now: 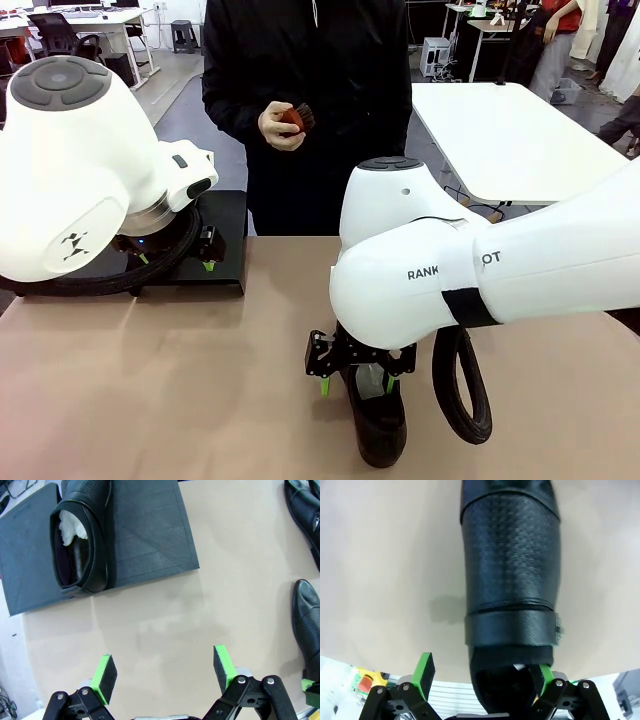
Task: Organize the shoes by placing them on the stand.
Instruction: Place the Shoe from the middle of the table onto the Shoes Stand.
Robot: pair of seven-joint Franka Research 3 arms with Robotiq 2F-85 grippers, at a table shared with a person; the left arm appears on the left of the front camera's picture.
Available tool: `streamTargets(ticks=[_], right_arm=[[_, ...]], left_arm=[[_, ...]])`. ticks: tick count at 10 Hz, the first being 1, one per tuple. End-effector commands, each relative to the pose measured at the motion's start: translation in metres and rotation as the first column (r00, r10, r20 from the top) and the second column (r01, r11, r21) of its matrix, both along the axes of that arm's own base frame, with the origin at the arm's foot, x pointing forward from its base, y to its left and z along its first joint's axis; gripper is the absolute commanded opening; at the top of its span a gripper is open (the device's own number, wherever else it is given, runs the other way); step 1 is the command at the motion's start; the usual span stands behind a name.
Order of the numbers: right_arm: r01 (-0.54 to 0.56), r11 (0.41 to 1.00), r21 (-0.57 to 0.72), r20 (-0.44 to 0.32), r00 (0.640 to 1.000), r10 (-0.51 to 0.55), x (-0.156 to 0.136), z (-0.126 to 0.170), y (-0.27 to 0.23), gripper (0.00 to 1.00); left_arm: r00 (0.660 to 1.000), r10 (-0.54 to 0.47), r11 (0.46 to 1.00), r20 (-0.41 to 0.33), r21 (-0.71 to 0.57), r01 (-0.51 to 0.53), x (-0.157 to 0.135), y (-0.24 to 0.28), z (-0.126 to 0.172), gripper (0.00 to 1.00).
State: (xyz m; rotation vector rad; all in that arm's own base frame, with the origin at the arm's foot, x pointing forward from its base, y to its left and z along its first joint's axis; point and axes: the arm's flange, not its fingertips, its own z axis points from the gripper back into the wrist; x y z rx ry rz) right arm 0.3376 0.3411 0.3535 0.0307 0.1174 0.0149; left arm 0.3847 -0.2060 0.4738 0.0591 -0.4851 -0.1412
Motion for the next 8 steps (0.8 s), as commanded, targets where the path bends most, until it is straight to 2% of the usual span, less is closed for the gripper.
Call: streamTargets(ticks=[1,2,4,5,6,8], right_arm=[[-0.01,0.997,-0.071,0.078,0.997,0.016,-0.027,0.049,-0.035,1.0],[0.0,0.999,-0.054,0.132,0.991,0.007,-0.04,0.074,-0.055,1.0],[0.2,0.976,-0.083,0.207,0.962,-0.179,-0.055,0.106,-0.115,1.0],[0.245,0.969,-0.028,0.218,0.948,-0.233,-0.065,0.114,-0.148,1.0],[0.31,0.95,-0.037,0.23,0.928,-0.294,-0.07,0.117,-0.181,1.0],[0.424,0.905,-0.047,0.183,0.894,-0.409,-0.077,0.109,-0.243,1.0]], left_arm=[[1.0,0.019,1.0,0.016,0.01,-0.019,-0.001,-0.001,0.0,1.0],[1.0,0.019,1.0,0.016,0.01,-0.019,-0.001,-0.001,0.0,1.0],[1.0,0.019,1.0,0.016,0.01,-0.019,-0.001,-0.001,0.0,1.0],[1.0,0.019,1.0,0.016,0.01,-0.019,-0.001,-0.001,0.0,1.0],[1.0,0.019,1.0,0.016,0.01,-0.019,-0.001,-0.001,0.0,1.0],[1.0,0.019,1.0,0.016,0.01,-0.019,-0.001,-0.001,0.0,1.0]])
